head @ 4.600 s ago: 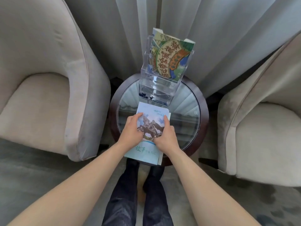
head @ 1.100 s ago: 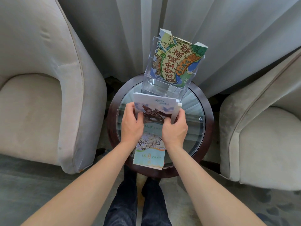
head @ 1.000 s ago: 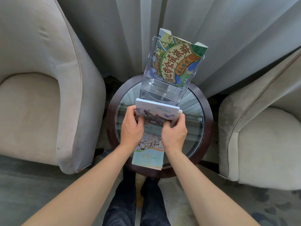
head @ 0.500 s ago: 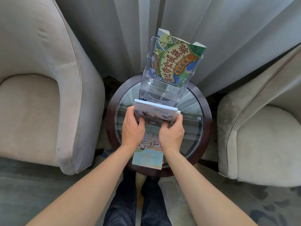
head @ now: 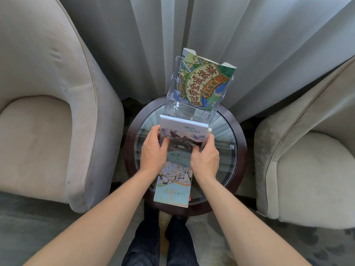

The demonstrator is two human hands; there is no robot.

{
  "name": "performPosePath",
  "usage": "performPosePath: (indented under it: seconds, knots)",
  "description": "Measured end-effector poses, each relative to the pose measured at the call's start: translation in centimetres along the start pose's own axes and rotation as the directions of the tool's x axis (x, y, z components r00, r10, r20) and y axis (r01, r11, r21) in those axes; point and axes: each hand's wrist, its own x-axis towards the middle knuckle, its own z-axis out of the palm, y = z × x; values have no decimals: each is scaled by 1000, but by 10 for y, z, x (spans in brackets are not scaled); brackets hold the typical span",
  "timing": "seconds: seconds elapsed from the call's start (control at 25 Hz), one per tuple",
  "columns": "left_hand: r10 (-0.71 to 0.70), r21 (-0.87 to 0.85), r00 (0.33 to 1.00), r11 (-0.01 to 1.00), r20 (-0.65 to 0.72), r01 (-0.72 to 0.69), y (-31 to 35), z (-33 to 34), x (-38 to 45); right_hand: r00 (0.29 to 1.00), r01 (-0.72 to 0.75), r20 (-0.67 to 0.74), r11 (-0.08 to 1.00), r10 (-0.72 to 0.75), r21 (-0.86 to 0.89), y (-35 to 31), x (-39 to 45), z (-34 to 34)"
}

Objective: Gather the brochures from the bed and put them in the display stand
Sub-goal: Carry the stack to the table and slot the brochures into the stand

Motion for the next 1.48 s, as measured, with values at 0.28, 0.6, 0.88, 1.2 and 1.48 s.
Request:
performPosePath:
  seconds: [0.28,0.6,0.88,1.2,1.48]
  knots:
    - [56,-58,998,997,-28,-58,65,-13,31,994,84,-67,996,-83,12,-42,29,-42]
    - [130,-93,991,987,-34,-133,123,-26,78,982,109,-160,991,-96,76,-90,59,-75]
    - [184,-121,981,977,68,-175,140,-29,128,966,30,-257,996,-7,83,-123,86,-74]
    - [216,-126,967,972,138,-199,146,-35,158,955,-31,-291,995,57,92,-140,98,-68]
    - [162,-143,982,979,94,-148,133,-27,163,964,-27,-260,996,49,91,-135,114,-58]
